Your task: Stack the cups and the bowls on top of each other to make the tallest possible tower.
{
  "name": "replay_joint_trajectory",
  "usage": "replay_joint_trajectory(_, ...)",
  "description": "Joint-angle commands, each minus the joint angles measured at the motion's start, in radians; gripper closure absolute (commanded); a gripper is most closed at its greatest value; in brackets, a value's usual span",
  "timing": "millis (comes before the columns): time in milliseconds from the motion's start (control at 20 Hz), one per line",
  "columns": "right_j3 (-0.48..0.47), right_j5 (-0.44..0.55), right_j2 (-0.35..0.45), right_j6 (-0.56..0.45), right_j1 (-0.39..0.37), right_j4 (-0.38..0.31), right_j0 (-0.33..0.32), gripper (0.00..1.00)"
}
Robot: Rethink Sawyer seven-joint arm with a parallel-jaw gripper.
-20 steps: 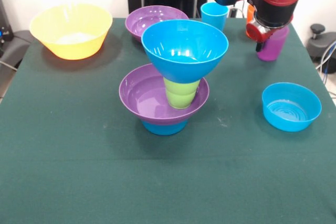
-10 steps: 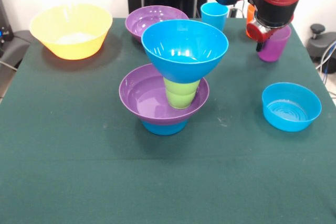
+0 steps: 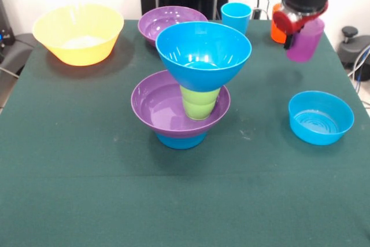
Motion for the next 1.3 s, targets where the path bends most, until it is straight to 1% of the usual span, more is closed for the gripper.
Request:
replay_joint_trajectory(50, 0.040, 0.157, 0.030, 0.046, -0.194, 0.072, -0.043, 1.00)
replay_joint_trajectory(100, 0.044, 0.170, 0.040, 0.039, -0.206, 0.090, -0.057, 1.00)
replay_joint_trajectory(150, 0.038, 0.200, 0.037, 0.021, -0.218, 0.087, -0.057, 1.00)
replay_joint_trajectory(200, 0.045, 0.209, 0.047, 0.009, -0.233, 0.101, -0.071, 1.00)
replay_joint_trajectory(250, 0.038, 0.243, 0.041, -0.009, -0.246, 0.095, -0.069, 1.00)
replay_joint_trajectory(300, 0.042, 0.251, 0.041, -0.027, -0.261, 0.089, -0.076, 1.00)
replay_joint_trajectory(350, 0.024, 0.281, 0.026, -0.046, -0.271, 0.061, -0.068, 1.00)
replay_joint_trajectory(400, 0.017, 0.293, 0.019, -0.051, -0.279, 0.052, -0.072, 1.00)
replay_joint_trajectory(650, -0.043, 0.360, 0.013, -0.086, -0.290, -0.002, -0.099, 1.00)
replay_joint_trajectory(850, -0.056, 0.359, 0.024, -0.132, -0.309, -0.027, -0.146, 1.00)
replay_joint_trajectory(950, -0.052, 0.340, 0.033, -0.143, -0.316, -0.027, -0.169, 1.00)
replay_joint_trajectory(1300, -0.041, 0.351, 0.072, -0.198, -0.337, -0.036, -0.242, 1.00)
